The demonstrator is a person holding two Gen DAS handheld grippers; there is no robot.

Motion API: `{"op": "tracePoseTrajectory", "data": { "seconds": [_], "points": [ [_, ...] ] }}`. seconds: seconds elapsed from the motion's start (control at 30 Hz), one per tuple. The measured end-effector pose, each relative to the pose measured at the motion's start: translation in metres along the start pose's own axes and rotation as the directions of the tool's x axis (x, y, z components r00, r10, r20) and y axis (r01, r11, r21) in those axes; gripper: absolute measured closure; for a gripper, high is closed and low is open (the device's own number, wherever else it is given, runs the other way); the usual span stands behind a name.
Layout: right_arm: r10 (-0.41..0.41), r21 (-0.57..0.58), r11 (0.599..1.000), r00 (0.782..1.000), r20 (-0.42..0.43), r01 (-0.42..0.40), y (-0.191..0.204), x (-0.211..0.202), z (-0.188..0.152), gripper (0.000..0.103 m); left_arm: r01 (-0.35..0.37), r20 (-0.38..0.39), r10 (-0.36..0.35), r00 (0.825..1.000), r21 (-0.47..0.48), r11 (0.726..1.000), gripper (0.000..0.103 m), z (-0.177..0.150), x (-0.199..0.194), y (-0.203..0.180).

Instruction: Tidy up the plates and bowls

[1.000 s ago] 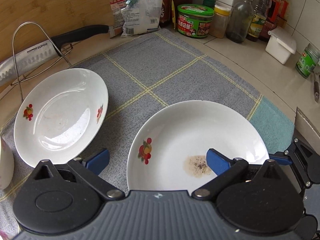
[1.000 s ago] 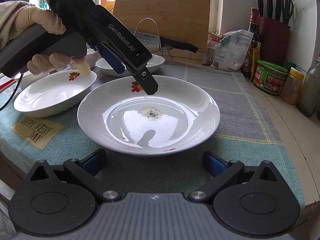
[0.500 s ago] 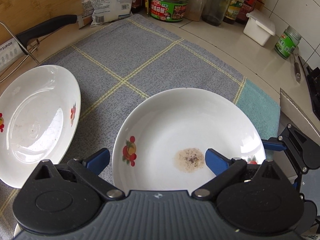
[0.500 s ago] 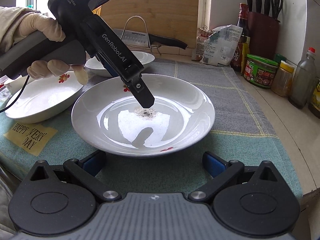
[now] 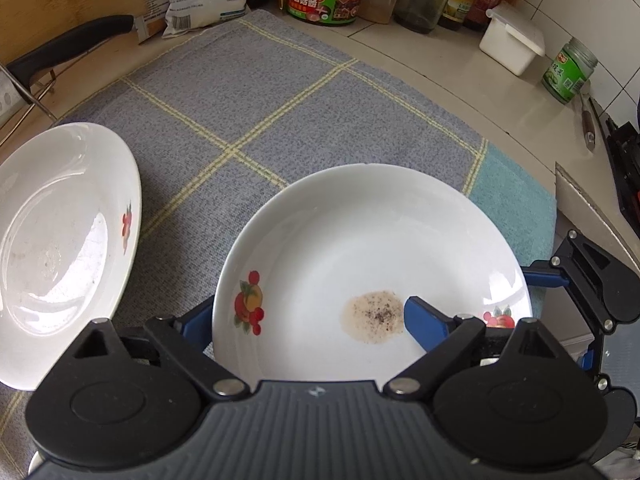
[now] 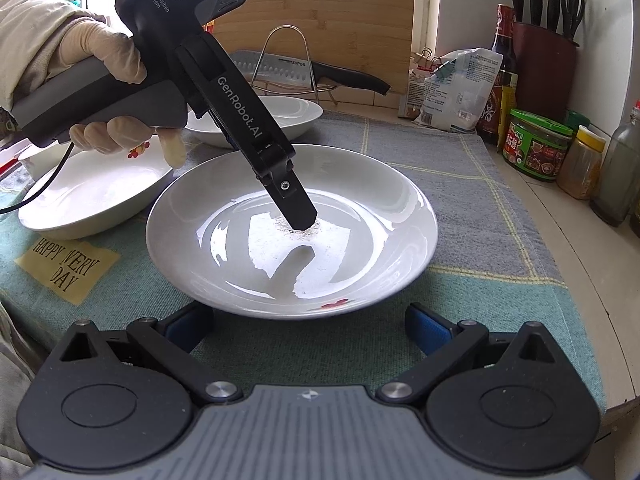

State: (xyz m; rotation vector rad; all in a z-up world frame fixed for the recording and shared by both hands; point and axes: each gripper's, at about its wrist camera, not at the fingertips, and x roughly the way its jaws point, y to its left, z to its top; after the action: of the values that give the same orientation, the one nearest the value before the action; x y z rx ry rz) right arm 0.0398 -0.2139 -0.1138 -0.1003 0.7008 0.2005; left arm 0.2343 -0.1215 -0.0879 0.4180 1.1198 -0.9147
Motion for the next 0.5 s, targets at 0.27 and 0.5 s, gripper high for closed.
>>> {"op": "tracePoseTrajectory", "data": {
  "seconds": [0.27,0.5],
  "points": [
    [0.023,-0.016,1.000,1.000,-0.020,-0.024,-0.0022,0.0022,0.0035,0.000,0.021,-0.009,-0.021,1.000,0.005,1.000,0.013,0.0031,-0.0006,0.0016],
    [0.050,-0.039,0.998,0.998,-0.031,-0.051,-0.0042,0.0044,0.0060,0.000,0.038,-0.023,-0.038,0.999,0.013,0.999,0.018,0.0077,0.0000,0.0048]
  ]
}}
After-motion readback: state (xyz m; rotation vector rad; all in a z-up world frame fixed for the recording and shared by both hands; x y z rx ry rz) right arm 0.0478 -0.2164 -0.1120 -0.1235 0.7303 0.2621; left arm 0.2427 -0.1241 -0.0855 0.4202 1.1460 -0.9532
